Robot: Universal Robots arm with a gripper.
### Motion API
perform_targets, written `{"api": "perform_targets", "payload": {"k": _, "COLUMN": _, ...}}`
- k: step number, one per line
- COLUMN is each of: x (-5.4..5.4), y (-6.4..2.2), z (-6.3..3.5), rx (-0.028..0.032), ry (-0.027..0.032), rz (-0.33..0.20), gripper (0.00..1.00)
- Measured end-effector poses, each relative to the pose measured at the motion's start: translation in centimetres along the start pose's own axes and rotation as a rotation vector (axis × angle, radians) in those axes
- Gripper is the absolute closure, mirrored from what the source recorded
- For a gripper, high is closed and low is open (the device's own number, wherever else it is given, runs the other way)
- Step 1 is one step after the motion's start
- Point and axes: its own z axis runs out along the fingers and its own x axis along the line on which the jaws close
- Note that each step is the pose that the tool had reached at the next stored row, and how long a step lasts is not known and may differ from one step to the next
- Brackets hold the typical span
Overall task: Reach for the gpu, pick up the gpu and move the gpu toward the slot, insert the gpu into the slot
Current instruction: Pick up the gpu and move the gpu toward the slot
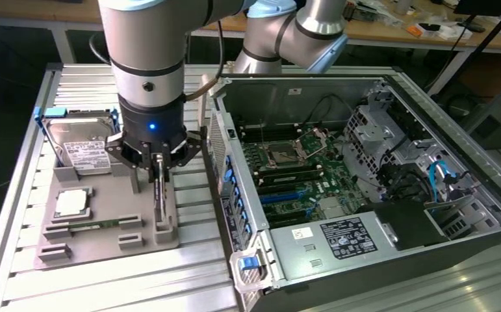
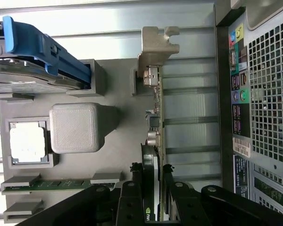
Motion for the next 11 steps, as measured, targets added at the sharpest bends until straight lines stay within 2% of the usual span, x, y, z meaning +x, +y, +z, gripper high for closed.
{"api": "perform_targets", "payload": {"k": 5, "x": 0.0, "y": 0.02, "z": -0.74, "rx": 0.0000, "ry": 0.0000, "rz": 0.000, "gripper": 0.73}}
{"api": "perform_targets", "payload": {"k": 11, "x": 0.0, "y": 0.05, "z": -2.10, "rx": 0.0000, "ry": 0.0000, "rz": 0.000, "gripper": 0.73}}
